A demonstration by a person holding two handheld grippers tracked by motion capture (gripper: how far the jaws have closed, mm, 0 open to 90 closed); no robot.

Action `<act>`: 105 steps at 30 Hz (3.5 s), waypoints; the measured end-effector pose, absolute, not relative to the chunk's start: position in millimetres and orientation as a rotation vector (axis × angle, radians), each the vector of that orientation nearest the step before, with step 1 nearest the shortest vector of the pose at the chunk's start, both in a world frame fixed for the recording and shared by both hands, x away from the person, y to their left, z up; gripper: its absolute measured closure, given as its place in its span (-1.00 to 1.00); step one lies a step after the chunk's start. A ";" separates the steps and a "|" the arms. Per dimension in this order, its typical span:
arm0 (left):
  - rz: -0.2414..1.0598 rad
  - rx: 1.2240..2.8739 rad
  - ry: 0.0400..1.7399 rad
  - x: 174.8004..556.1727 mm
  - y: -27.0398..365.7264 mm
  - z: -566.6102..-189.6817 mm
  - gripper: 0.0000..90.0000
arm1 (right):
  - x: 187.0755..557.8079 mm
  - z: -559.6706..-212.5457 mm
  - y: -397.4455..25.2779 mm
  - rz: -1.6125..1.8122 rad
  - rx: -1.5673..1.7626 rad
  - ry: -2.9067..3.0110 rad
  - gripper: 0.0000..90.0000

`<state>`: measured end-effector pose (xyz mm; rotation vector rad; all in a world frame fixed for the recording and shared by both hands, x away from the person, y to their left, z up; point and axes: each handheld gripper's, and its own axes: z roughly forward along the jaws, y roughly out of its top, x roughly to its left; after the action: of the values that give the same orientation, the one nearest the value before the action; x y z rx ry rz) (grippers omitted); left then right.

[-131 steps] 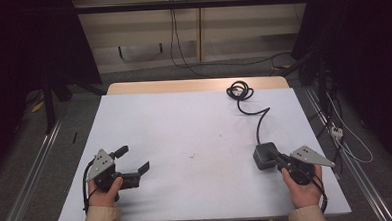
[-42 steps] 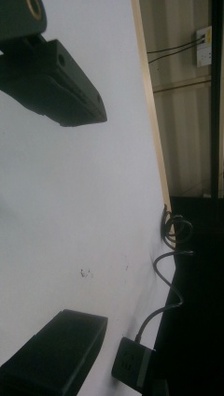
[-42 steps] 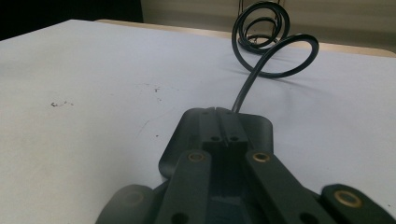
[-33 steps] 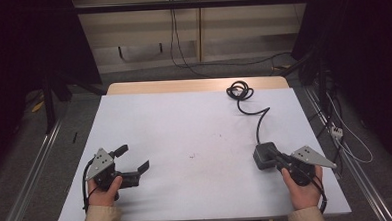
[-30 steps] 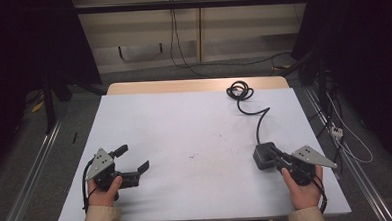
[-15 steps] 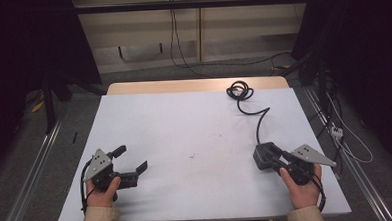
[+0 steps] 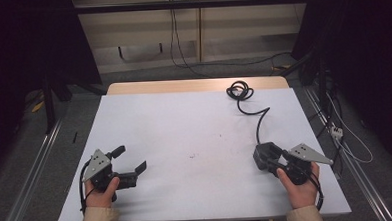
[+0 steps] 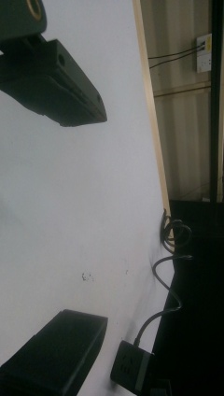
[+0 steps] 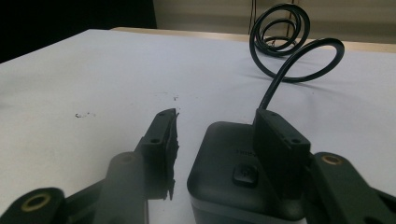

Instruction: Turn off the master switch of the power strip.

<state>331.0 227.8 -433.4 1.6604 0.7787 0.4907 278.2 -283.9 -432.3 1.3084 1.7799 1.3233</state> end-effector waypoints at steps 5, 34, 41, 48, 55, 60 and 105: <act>0.488 1.654 0.778 330.6 227.9 -433.1 -0.92 | 278.2 -432.2 -282.1 1.343 1.309 1.775 -0.01; 0.477 1.659 0.770 333.0 225.4 -433.5 -0.92 | 278.1 -434.2 -279.8 1.379 1.309 1.772 -0.65; 0.479 1.658 0.771 332.7 225.5 -433.4 -0.92 | 278.5 -434.6 -278.3 1.386 1.300 1.779 -0.71; 0.480 1.657 0.772 332.2 226.1 -433.2 -0.92 | 278.6 -435.2 -279.0 1.388 1.295 1.778 -0.78; 0.482 1.661 0.772 332.2 226.3 -433.3 -0.92 | 276.0 -434.5 -279.5 1.389 1.267 1.778 -0.85; 0.481 1.664 0.767 332.4 225.8 -433.4 -0.92 | 273.0 -435.8 -282.7 1.395 1.262 1.766 -0.89; 0.474 1.661 0.776 332.0 227.5 -434.8 -0.92 | 255.5 -443.1 -293.8 1.362 1.199 1.781 -0.91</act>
<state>332.0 227.5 -434.8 1.6610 0.7763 0.4739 255.5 -293.8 -443.1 1.1986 1.7808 1.3622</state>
